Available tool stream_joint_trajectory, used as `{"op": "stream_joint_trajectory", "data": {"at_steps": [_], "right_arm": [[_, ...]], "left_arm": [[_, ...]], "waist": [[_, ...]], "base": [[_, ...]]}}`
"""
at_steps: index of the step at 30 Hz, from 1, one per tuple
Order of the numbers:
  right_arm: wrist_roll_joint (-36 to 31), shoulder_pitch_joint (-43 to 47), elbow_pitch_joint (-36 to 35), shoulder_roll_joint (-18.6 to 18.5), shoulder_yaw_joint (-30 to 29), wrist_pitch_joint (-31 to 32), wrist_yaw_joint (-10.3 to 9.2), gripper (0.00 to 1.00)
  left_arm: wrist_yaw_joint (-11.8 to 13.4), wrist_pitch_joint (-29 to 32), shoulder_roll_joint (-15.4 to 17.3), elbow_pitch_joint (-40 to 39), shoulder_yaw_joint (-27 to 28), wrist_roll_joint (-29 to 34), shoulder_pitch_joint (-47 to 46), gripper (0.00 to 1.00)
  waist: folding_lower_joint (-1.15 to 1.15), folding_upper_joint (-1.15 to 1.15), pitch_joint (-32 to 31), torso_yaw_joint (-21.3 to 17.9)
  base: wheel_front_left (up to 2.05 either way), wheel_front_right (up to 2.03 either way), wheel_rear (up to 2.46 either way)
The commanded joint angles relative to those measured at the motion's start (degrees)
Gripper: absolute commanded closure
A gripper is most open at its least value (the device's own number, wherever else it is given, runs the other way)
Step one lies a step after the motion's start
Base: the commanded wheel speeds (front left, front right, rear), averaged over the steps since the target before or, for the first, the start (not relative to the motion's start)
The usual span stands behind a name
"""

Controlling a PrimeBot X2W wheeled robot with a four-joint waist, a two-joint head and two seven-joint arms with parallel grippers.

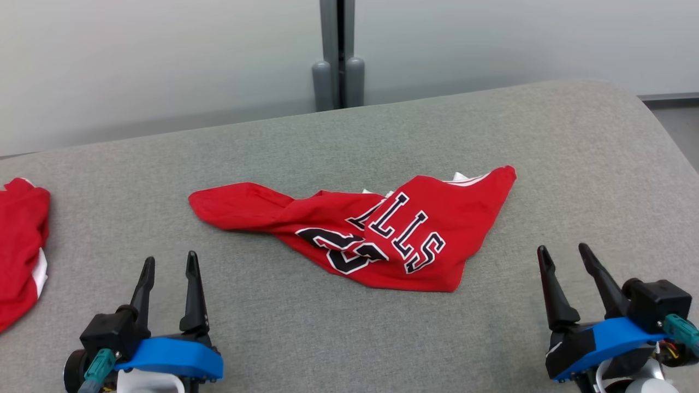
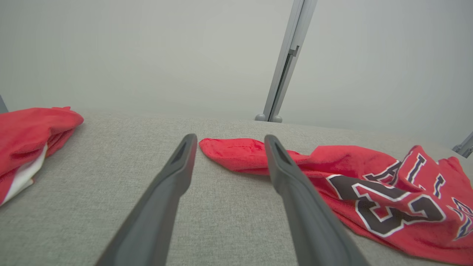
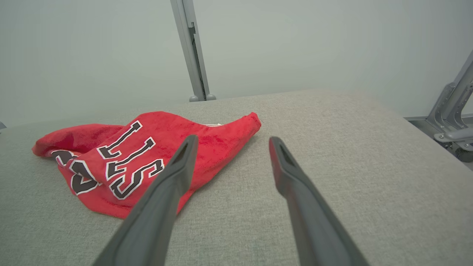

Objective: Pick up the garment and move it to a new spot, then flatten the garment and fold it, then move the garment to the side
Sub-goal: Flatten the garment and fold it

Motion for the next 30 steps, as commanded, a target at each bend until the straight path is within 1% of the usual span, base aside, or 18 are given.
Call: {"op": "stream_joint_trajectory", "data": {"at_steps": [1,4,6,10,13,15,18,21,23,27,30], "right_arm": [[0.25,0.81,-0.40,-0.02,-0.14,0.75,0.01,0.00],[0.47,-0.03,-0.60,-0.02,0.89,2.95,0.01,0.00],[0.32,-2.08,-0.83,-0.03,2.02,5.79,0.01,0.00],[0.34,-9.46,0.76,-0.02,4.47,15.05,0.01,0.00],[-0.39,-17.94,3.74,-0.45,5.48,23.51,0.01,0.00],[-0.47,-23.38,7.19,-1.00,5.77,28.73,0.01,0.00],[-1.02,-30.81,12.65,-3.13,5.64,33.53,0.01,0.00],[-0.76,-35.29,18.73,-5.70,6.47,36.49,0.01,0.00],[-0.16,-37.12,22.03,-7.83,7.61,37.29,0.01,0.00],[0.77,-37.96,27.33,-11.24,9.92,38.66,0.01,0.00],[1.48,-36.52,30.34,-12.92,11.51,40.38,0.01,0.00]], "left_arm": [[-0.29,-0.48,0.33,-0.76,0.16,0.21,0.92,0.00],[0.02,-0.58,0.39,-1.58,0.28,0.70,1.40,0.00],[0.11,-0.61,0.41,-2.04,0.30,0.75,1.06,0.00],[0.44,-0.65,0.70,-3.16,0.32,1.13,-0.15,0.00],[0.30,-0.53,0.86,-3.77,-0.04,1.27,-1.26,0.00],[0.32,-0.33,0.82,-4.03,-0.34,1.46,-2.02,0.00],[-0.19,-0.10,0.79,-4.12,-1.02,1.80,-3.49,0.00],[-0.32,-0.10,0.31,-4.01,-1.71,1.98,-4.59,0.00],[-0.39,-0.05,-0.06,-3.81,-2.30,2.08,-5.10,0.00],[-0.59,-0.19,-0.40,-3.59,-2.57,2.01,-6.02,0.00],[-0.62,-0.33,-0.55,-3.40,-2.66,1.96,-5.86,0.00]], "waist": [[0.01,0.00,-0.30,0.59],[0.01,0.00,-0.29,1.22],[0.01,0.00,0.29,1.52],[0.01,0.00,2.75,2.18],[0.01,0.00,5.13,3.48],[0.01,0.00,6.56,4.67],[0.01,0.00,8.68,7.13],[0.01,0.00,10.37,9.58],[0.01,0.00,11.34,11.04],[0.01,0.00,12.82,12.71],[0.01,0.00,13.02,13.18]], "base": [[0.00,0.00,0.00],[0.00,0.00,0.00],[0.00,0.00,0.00],[0.00,0.00,0.00],[0.00,0.00,0.00],[0.00,0.00,0.00],[0.00,0.00,0.00],[0.00,0.00,0.00],[0.00,0.00,0.00],[0.00,0.00,0.00],[0.00,0.00,0.00]]}}
